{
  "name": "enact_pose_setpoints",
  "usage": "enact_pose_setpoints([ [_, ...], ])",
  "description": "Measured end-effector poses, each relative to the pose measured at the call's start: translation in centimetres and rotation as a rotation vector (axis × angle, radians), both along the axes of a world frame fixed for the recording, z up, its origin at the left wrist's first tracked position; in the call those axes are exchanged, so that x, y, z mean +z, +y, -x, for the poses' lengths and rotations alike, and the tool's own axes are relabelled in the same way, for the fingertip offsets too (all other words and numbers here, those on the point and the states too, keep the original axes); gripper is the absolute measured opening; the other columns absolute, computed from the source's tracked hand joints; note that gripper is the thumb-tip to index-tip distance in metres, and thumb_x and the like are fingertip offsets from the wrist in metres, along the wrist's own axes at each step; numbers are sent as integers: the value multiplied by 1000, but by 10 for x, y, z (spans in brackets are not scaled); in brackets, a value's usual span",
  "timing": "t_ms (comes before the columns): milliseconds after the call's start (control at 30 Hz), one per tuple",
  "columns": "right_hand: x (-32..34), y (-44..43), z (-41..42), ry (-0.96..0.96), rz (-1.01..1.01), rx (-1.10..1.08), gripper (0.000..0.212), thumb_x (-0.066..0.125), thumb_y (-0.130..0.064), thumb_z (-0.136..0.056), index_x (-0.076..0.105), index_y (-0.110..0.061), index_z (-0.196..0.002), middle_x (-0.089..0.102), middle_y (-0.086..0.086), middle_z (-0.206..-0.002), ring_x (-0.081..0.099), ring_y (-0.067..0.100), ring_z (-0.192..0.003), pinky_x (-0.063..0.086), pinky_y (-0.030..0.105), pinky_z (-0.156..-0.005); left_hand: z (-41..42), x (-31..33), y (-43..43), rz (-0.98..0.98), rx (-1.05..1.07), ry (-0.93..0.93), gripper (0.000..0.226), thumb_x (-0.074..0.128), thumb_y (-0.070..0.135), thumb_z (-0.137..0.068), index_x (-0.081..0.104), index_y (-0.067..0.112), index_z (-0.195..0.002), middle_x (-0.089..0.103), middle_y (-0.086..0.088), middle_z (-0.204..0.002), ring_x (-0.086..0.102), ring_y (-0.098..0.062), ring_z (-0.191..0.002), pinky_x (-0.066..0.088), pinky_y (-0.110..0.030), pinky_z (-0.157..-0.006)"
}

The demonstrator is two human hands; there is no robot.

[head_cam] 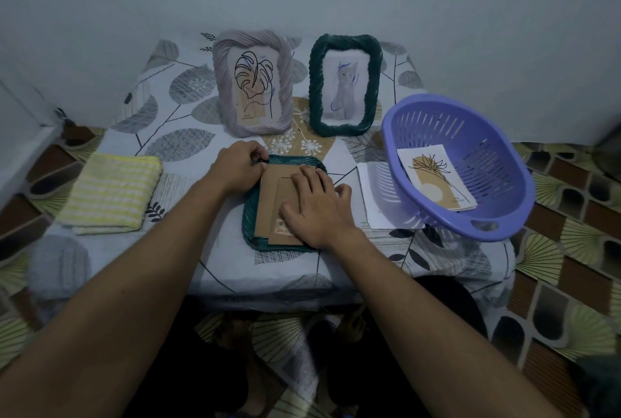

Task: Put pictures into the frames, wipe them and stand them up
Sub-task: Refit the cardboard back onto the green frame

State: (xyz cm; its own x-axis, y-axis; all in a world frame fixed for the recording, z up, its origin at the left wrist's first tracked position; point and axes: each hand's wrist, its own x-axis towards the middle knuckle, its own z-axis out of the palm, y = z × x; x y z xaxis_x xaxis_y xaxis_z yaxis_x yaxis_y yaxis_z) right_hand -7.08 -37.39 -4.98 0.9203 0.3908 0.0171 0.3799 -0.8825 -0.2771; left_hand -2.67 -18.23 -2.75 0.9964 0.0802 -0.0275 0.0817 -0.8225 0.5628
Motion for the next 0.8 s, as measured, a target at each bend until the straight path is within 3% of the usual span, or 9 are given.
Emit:
enact_pose_setpoints([
  [167, 0, 1, 0, 6, -3, 0, 70, 25, -56, -86, 32, -23, -148, 19, -2, -161, 14, 18, -148, 19, 53, -109, 0, 1, 0, 27, 13, 6, 23, 67, 17, -93, 70, 14, -115, 67, -8, -118, 59, -23, -111, 37, -22, -88],
  [300, -1, 0, 0, 6, -12, 2, 68, 27, -55, -88, 31, -23, -148, 19, -2, -161, 14, 18, -148, 19, 53, -109, -1, 1, 1, 167, 96, 21, 19, 71, 17, -91, 74, 15, -110, 70, -6, -109, 59, -15, -97, 40, -22, -88],
  [467, -1, 0, 1, -3, -22, -11, 70, 26, -55, -87, 32, -23, -148, 21, -2, -161, 14, 17, -148, 19, 52, -109, 0, -3, -1, 247, 160, -15, 15, 72, 18, -90, 76, 15, -104, 70, -3, -98, 59, -11, -92, 43, -24, -88],
  [800, -2, 2, 1, -16, -20, -24, 69, 28, -57, -87, 33, -24, -147, 21, -4, -161, 16, 15, -147, 19, 51, -107, 3, -4, 1, 84, 16, -58, 12, 62, 17, -96, 73, 17, -101, 66, 0, -97, 56, -16, -93, 36, -23, -80],
])
